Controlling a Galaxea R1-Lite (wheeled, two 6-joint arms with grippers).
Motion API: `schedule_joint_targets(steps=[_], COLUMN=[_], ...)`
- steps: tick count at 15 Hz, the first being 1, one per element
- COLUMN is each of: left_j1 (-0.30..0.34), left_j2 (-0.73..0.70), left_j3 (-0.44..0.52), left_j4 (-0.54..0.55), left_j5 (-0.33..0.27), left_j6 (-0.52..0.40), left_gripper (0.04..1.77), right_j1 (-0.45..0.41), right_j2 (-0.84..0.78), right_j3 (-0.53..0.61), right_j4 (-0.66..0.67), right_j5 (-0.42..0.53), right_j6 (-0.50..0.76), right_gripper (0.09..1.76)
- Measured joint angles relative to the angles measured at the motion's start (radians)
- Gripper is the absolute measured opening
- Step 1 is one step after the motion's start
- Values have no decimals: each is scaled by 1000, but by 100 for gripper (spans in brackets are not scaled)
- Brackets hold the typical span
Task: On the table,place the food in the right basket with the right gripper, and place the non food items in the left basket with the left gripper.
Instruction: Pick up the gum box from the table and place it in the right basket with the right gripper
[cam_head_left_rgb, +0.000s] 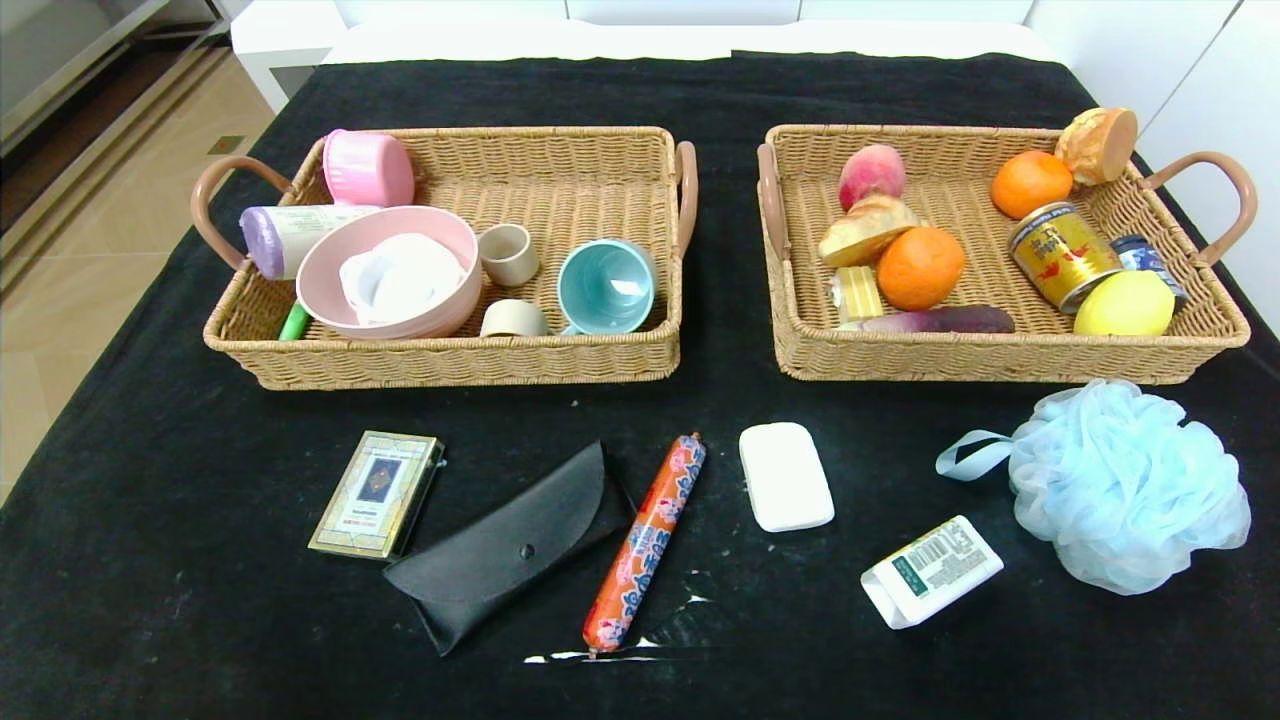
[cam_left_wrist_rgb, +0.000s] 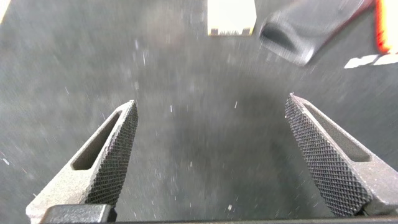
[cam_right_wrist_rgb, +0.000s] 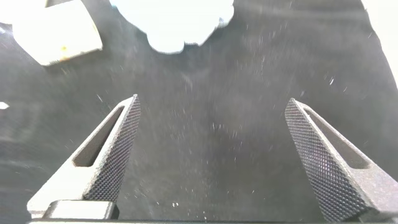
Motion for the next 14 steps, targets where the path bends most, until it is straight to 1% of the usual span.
schedule_joint_targets(steps=[3,5,7,10,12,14], left_j1=[0,0,-8,-53,-81,-110], left_j2=[16,65,137,251,321,398], left_j3=[-113,-192,-274,-399,-460,-507], left_j4=[57,73,72,71,66,41], left_j5=[-9,-18,-20,-21,-21,-21], left_j6=[0,1,2,3,6,9], left_gripper=[172,172,172,172,172,172], right_j1=[0,0,0,9,15,17], right_j2=[16,57,119,233,322,420], right_j3=[-128,-198,-247,-332,-393,-451], right_j4=[100,129,131,131,120,79], right_j5=[34,59,63,68,85,125], right_j6=[1,0,-1,-4,-4,-3], right_gripper=[170,170,170,170,170,170])
